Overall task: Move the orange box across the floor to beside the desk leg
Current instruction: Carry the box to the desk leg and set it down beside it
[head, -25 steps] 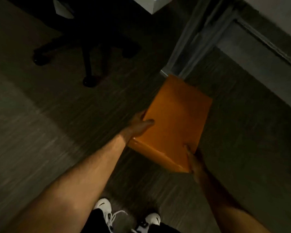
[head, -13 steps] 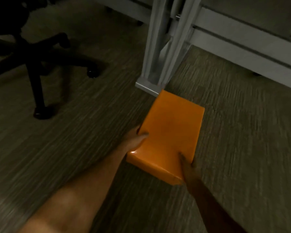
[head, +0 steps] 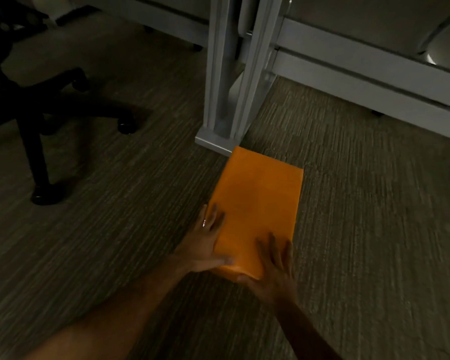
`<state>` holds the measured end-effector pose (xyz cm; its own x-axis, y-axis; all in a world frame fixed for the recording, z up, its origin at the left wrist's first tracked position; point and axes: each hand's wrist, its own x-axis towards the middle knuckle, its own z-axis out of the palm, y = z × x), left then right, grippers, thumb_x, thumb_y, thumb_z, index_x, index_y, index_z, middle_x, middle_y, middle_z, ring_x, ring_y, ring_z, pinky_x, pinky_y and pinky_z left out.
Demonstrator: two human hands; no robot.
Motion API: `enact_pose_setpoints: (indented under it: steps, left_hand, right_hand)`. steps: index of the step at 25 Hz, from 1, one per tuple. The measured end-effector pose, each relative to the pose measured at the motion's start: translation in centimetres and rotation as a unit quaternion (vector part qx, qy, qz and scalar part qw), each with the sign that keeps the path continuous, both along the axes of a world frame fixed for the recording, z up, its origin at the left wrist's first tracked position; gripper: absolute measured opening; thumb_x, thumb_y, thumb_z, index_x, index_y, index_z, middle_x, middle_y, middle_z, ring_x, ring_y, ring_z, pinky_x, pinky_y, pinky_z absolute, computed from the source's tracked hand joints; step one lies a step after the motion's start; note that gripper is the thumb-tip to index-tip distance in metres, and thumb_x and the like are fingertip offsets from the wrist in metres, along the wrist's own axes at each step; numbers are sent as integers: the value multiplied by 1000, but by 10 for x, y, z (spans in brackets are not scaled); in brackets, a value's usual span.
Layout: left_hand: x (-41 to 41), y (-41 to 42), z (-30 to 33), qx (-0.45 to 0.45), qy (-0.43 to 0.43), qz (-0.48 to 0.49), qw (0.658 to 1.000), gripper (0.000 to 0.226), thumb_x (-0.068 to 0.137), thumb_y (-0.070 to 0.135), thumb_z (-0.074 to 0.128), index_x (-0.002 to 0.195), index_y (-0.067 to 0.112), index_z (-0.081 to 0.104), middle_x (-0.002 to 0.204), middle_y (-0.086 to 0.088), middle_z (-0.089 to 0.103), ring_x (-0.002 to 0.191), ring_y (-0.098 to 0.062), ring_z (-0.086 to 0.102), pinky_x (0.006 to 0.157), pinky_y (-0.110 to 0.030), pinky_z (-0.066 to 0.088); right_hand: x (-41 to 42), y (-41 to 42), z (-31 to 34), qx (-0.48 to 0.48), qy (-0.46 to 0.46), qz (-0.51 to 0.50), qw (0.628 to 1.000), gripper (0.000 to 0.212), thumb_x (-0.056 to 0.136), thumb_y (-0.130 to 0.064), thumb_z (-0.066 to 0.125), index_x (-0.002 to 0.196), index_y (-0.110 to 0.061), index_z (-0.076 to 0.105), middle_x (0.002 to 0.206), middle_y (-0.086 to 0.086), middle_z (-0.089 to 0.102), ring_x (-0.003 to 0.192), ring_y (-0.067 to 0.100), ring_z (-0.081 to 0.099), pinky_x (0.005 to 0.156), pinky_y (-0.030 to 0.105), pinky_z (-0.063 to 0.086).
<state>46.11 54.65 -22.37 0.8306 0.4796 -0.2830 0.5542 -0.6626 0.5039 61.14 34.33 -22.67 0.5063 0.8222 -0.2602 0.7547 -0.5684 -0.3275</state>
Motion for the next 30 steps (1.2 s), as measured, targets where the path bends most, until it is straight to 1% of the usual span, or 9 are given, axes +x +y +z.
enact_pose_setpoints:
  steps: [2, 7, 11, 16, 19, 24, 27, 29, 30]
  left_hand:
    - [4, 6, -10, 5, 12, -34, 999, 136, 52, 101, 48, 146, 44, -32, 153, 15, -44, 142, -24, -38, 111, -65, -3]
    - [52, 23, -14, 20, -7, -29, 999, 140, 46, 104, 47, 149, 42, -27, 152, 17, -45, 140, -20, -40, 111, -59, -5]
    - [89, 44, -25, 51, -35, -27, 998, 136, 52, 103, 45, 153, 38, -20, 155, 14, -42, 142, -20, -38, 114, -57, -4]
    - [127, 73, -33, 82, -41, -20, 996, 132, 54, 102, 42, 153, 38, -18, 158, 11, -37, 143, -21, -35, 114, -58, -3]
    - [146, 88, -35, 120, -44, -22, 992, 125, 61, 99, 40, 154, 37, -16, 160, 9, -33, 144, -21, -33, 118, -62, 5]
    - [167, 95, -33, 164, -24, -10, 986, 113, 69, 98, 25, 155, 35, -13, 161, 5, -29, 144, -23, -30, 113, -64, 17]
    - [164, 85, -30, 164, -28, 28, 986, 105, 74, 94, 20, 155, 35, -13, 162, 3, -28, 150, -35, -6, 108, -64, 32]
    - [159, 74, -30, 84, -78, 136, 984, 108, 73, 91, 38, 155, 38, -9, 166, -1, -14, 144, -41, 25, 102, -61, 38]
    - [158, 70, -29, 26, -109, 202, 973, 114, 70, 88, 50, 156, 37, -5, 167, -6, 2, 139, -39, 36, 101, -57, 40]
  right_hand:
    - [8, -2, 1, -31, -6, 19, 999, 121, 60, -102, 32, 155, -44, -16, 166, -10, -23, 149, 36, -27, 110, 71, 21]
    - [51, 11, 5, -17, -15, 25, 999, 121, 61, -98, 33, 155, -41, -18, 166, -8, -25, 148, 39, -28, 108, 73, 31]
    - [93, 30, -6, -7, -33, 32, 999, 120, 60, -98, 33, 152, -45, -23, 164, -8, -29, 147, 41, -30, 113, 72, 23]
    - [128, 57, -18, 17, -62, 24, 998, 119, 59, -101, 29, 154, -46, -17, 167, -5, -19, 148, 42, -24, 110, 71, 24]
    - [146, 73, -23, 37, -82, 15, 996, 119, 58, -102, 25, 156, -46, -10, 167, -6, -15, 149, 41, -21, 113, 67, 22]
    - [168, 87, -25, 46, -92, 18, 995, 120, 56, -100, 31, 156, -45, -6, 163, -9, -16, 149, 43, -19, 118, 61, 10]
    - [171, 90, -25, 50, -82, 20, 995, 117, 58, -100, 30, 156, -47, -7, 162, -11, -18, 149, 41, -23, 116, 54, 0]
    - [171, 88, -23, 74, -32, -3, 997, 97, 72, -94, 25, 155, -51, -2, 164, -14, -16, 148, 33, -26, 116, 54, -5]
    - [171, 86, -23, 103, 5, -24, 994, 83, 82, -85, 25, 155, -51, 4, 165, -14, -11, 149, 30, -24, 120, 56, -3]
